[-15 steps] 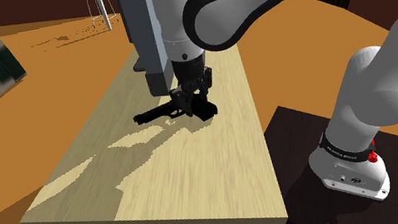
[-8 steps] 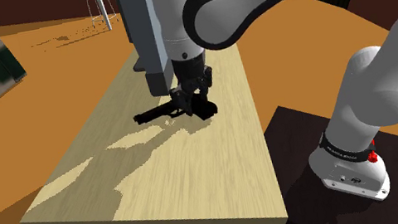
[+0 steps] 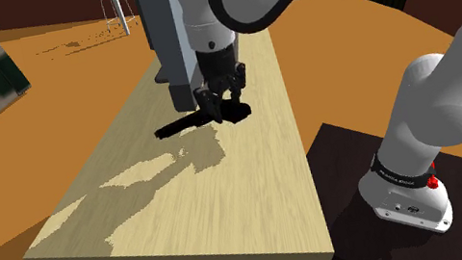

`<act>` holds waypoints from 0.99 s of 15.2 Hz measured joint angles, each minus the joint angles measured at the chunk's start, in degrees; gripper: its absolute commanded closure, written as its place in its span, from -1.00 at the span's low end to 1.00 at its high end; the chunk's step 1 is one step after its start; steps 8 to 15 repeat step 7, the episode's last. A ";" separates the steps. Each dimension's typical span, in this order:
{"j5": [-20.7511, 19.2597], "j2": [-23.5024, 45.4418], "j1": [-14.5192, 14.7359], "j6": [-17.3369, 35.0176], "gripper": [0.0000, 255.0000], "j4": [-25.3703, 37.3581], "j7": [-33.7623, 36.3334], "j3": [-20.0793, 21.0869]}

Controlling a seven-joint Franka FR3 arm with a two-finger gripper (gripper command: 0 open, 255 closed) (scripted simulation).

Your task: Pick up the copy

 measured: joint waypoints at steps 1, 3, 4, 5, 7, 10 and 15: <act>0.04 -0.30 -0.01 -0.64 1.00 0.43 -0.06 -0.09; 0.03 -0.68 -0.07 -2.30 1.00 1.83 -0.18 -0.29; -0.03 -0.69 -0.14 -3.10 1.00 2.62 -0.37 -0.42; -0.04 -0.69 -0.13 -3.83 1.00 3.37 -0.20 -0.37; -0.07 -0.87 -0.20 -5.18 1.00 4.56 -0.31 -0.53; -0.07 -0.87 -0.20 -5.18 1.00 4.56 -0.31 -0.53; -0.07 -0.87 -0.20 -5.18 1.00 4.56 -0.31 -0.53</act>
